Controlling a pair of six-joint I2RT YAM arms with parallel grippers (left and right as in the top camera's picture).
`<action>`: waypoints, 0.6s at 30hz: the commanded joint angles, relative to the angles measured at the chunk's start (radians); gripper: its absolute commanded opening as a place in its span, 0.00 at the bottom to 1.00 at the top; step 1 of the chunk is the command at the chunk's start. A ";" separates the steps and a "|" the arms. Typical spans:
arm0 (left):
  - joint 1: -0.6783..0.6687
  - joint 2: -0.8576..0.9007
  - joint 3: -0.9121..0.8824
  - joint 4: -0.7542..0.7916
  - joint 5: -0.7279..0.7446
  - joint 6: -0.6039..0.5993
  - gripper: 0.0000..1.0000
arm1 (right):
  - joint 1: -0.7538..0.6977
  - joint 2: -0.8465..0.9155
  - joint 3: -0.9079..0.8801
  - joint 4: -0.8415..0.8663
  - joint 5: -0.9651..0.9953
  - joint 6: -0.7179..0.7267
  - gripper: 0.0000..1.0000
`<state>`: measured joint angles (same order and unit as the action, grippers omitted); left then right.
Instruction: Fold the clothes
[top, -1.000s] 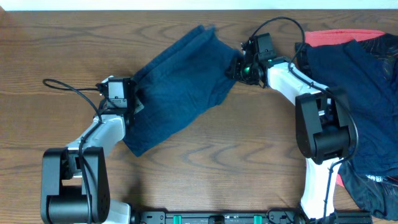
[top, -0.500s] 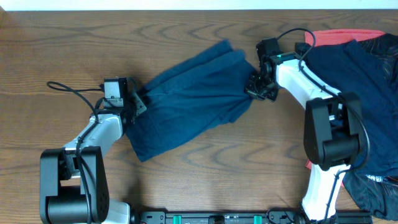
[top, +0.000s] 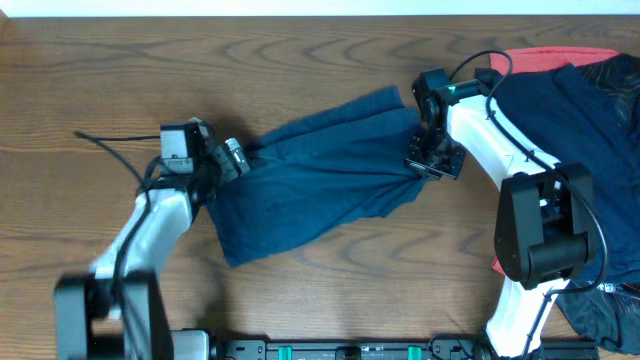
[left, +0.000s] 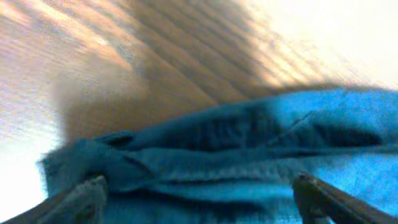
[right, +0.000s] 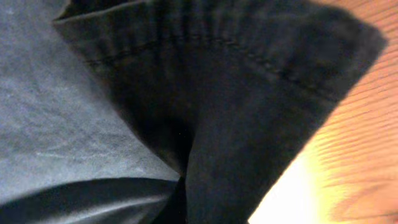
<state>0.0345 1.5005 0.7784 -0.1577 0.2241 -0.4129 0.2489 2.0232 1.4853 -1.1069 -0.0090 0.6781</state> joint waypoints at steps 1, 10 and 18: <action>0.013 -0.131 0.018 -0.097 -0.023 0.016 0.98 | -0.036 -0.069 0.016 0.001 0.118 0.017 0.06; 0.013 -0.185 -0.004 -0.430 -0.017 -0.151 0.98 | -0.078 -0.181 0.026 0.058 0.080 -0.076 0.86; 0.012 -0.097 -0.044 -0.440 0.135 -0.169 0.98 | -0.079 -0.233 0.026 0.045 0.083 -0.119 0.91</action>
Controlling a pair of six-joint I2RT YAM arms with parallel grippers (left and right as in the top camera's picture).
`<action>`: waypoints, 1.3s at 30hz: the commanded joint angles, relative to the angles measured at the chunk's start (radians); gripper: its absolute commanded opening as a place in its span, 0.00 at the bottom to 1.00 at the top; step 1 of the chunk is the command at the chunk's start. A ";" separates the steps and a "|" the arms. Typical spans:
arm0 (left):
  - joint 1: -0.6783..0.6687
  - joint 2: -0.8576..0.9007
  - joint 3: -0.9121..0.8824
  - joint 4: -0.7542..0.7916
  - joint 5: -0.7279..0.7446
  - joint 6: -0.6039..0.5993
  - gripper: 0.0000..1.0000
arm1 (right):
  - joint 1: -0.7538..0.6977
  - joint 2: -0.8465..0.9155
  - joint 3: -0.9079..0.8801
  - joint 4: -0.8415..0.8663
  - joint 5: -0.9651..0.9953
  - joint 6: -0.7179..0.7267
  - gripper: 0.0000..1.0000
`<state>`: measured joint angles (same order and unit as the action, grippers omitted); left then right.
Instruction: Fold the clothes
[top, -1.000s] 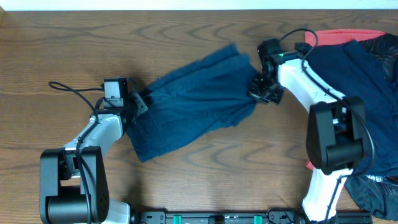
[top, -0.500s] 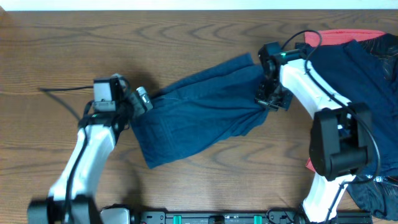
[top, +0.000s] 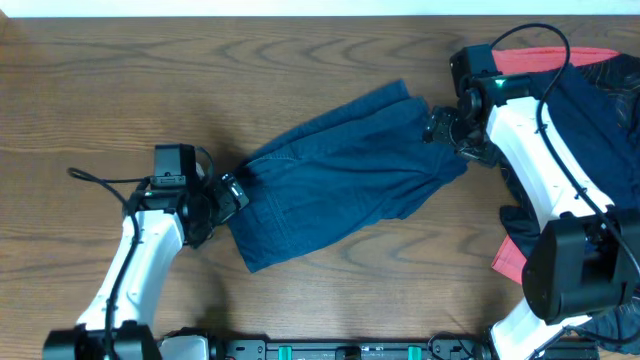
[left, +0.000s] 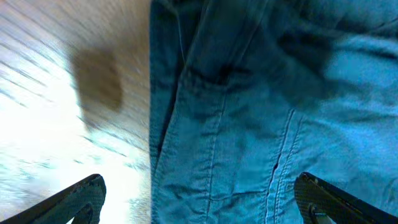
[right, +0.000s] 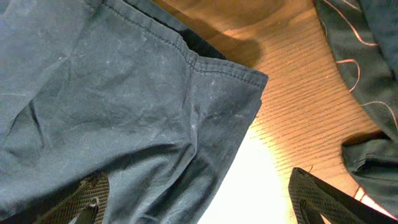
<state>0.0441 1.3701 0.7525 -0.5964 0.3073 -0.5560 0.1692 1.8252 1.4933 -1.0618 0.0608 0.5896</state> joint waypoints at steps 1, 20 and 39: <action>0.002 0.053 -0.018 0.000 0.066 -0.026 0.98 | 0.000 -0.040 0.018 0.000 0.013 -0.031 0.91; -0.039 0.242 0.004 -0.013 0.151 0.068 0.06 | 0.002 -0.047 0.018 0.023 -0.127 -0.303 0.68; -0.019 0.063 0.457 -0.559 0.046 0.219 0.06 | 0.341 0.128 0.004 0.141 -0.449 -0.457 0.01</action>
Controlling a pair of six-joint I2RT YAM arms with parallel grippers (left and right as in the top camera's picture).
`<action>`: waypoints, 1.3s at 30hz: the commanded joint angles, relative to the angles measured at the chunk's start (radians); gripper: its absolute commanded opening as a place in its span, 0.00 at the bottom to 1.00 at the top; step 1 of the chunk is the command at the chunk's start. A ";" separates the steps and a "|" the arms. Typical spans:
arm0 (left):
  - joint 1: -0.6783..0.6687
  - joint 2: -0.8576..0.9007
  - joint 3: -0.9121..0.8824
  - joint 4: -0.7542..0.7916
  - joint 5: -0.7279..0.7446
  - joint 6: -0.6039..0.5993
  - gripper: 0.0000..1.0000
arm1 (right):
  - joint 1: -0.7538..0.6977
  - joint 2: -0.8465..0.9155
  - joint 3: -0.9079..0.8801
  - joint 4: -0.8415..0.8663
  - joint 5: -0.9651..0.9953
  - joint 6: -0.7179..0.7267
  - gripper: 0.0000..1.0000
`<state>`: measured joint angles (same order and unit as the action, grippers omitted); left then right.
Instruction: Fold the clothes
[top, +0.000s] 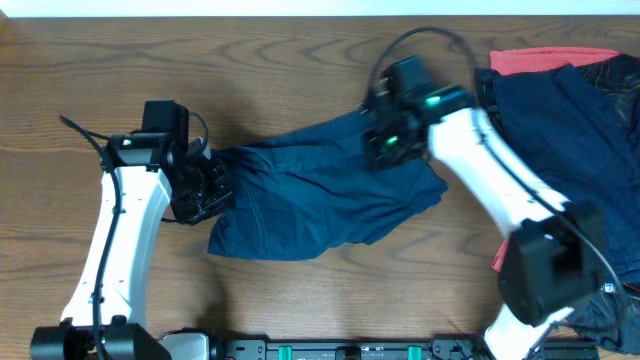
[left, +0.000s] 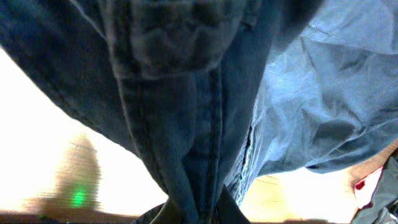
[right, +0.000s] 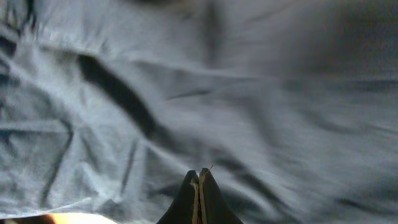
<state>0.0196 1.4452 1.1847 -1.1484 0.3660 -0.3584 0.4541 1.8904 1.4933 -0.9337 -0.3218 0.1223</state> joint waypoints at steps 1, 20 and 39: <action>0.005 -0.014 0.024 -0.007 -0.013 0.022 0.06 | 0.078 0.085 0.004 0.025 -0.083 0.020 0.01; 0.005 -0.017 0.175 -0.052 -0.013 0.051 0.06 | 0.400 0.344 0.005 0.471 -0.186 0.209 0.01; 0.005 -0.017 0.188 -0.073 -0.150 0.085 0.06 | 0.019 0.133 0.076 0.130 0.095 0.105 0.04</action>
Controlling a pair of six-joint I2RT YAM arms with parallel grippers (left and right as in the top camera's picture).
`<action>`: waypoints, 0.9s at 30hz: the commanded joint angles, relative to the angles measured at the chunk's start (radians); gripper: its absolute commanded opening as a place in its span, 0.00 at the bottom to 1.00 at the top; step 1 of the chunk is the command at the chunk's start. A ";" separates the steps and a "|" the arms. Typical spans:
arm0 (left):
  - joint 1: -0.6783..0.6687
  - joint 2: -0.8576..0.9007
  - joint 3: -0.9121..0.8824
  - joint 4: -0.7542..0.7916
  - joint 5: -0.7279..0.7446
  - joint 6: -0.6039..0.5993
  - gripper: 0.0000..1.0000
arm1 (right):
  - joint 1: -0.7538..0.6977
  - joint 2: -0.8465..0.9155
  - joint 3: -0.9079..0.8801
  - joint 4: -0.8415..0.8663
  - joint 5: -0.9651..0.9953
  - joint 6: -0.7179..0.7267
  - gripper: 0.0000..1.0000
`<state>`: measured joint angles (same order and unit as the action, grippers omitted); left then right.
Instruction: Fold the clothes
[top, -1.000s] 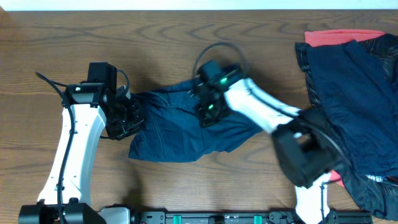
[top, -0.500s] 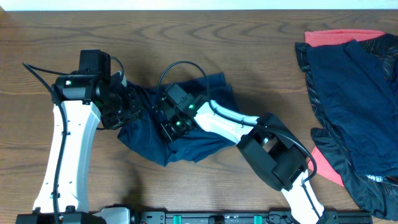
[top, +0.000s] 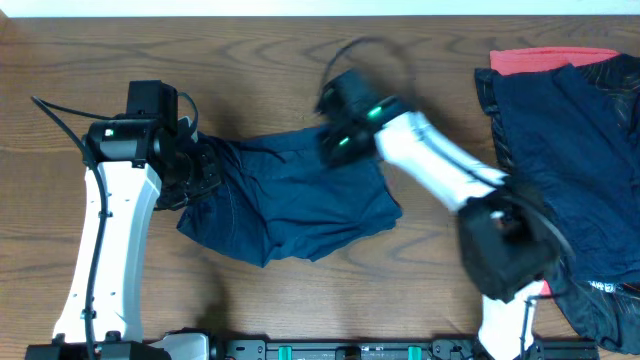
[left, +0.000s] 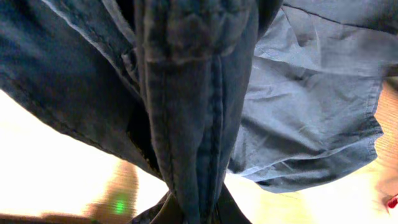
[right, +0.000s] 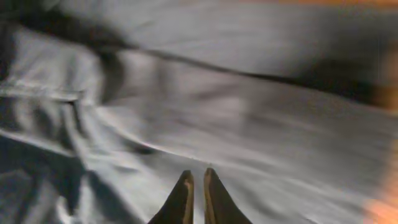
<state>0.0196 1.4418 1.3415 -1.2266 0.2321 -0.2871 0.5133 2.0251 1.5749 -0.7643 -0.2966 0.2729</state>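
Blue shorts (top: 290, 200) lie crumpled at the middle of the wooden table (top: 80, 60). My left gripper (top: 200, 172) is at their left end, shut on a thick seamed fold of the shorts (left: 186, 124) that hangs from the fingers (left: 193, 211). At the shorts' upper edge, my right gripper (top: 335, 145) has its fingers (right: 196, 180) almost together, pinching the cloth; blurred pale-blue fabric (right: 249, 112) fills its view.
A pile of other clothes lies at the right edge: a dark navy garment (top: 570, 130) over a red one (top: 545, 58), with black fabric beside. Bare wood shows left of and in front of the shorts.
Both grippers have moved left with the shorts. The shorts' right end now lies nearer the middle and the cloth is more bunched. The left arm's elbow has swung outward.
First my right gripper was shut on the shorts' right leg while the left stood open at their left end. Then both were open, the shorts spread out. Later both were shut on the shorts, which now sit further left and crumpled.
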 joint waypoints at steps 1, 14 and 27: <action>0.005 -0.013 0.032 0.005 -0.016 0.014 0.06 | -0.055 0.000 -0.016 -0.056 0.072 -0.047 0.03; 0.005 -0.013 0.032 0.055 0.106 0.013 0.06 | -0.082 0.052 -0.211 -0.011 0.109 -0.053 0.02; -0.143 -0.012 0.031 0.219 0.468 -0.187 0.06 | -0.030 0.055 -0.317 0.039 0.114 -0.053 0.01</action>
<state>-0.0723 1.4418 1.3415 -1.0405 0.5819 -0.3706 0.4419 2.0312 1.3167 -0.7059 -0.2028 0.2295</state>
